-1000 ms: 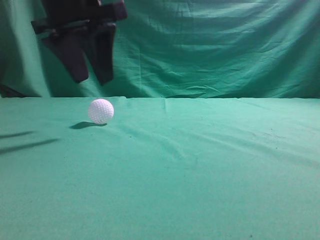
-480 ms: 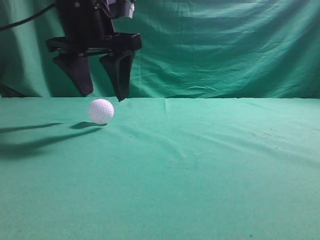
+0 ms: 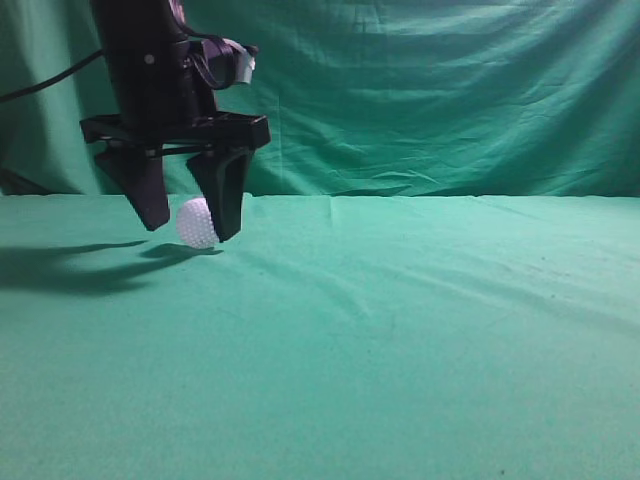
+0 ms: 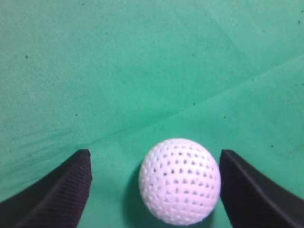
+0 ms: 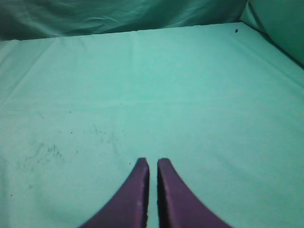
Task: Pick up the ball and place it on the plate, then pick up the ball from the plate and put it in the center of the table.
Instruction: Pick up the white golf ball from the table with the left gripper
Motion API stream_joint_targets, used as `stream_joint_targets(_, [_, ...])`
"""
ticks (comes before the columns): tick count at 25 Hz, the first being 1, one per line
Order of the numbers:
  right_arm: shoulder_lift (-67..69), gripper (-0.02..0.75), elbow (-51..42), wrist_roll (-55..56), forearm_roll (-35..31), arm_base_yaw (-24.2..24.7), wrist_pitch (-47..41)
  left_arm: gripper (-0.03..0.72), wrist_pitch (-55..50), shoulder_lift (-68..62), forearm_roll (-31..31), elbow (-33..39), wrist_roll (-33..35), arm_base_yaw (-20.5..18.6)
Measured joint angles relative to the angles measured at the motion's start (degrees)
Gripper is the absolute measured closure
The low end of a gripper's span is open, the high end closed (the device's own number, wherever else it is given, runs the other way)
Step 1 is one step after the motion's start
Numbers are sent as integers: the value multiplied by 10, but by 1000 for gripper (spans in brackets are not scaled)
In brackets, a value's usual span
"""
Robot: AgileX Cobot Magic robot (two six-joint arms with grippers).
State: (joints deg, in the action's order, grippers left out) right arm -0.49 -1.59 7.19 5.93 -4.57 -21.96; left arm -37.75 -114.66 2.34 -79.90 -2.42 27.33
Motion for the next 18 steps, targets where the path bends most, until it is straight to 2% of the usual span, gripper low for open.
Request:
stream_joint_targets(6, [0,678,0,0,0,0,0,148,4,-9,-1,-5,2,0])
stream_joint_targets(11, [0,678,0,0,0,0,0,384,4,-9,-2,-5,7,0])
stream_joint_targets(18, [0,678,0,0,0,0,0,379,2,-9,-1,-7,7,0])
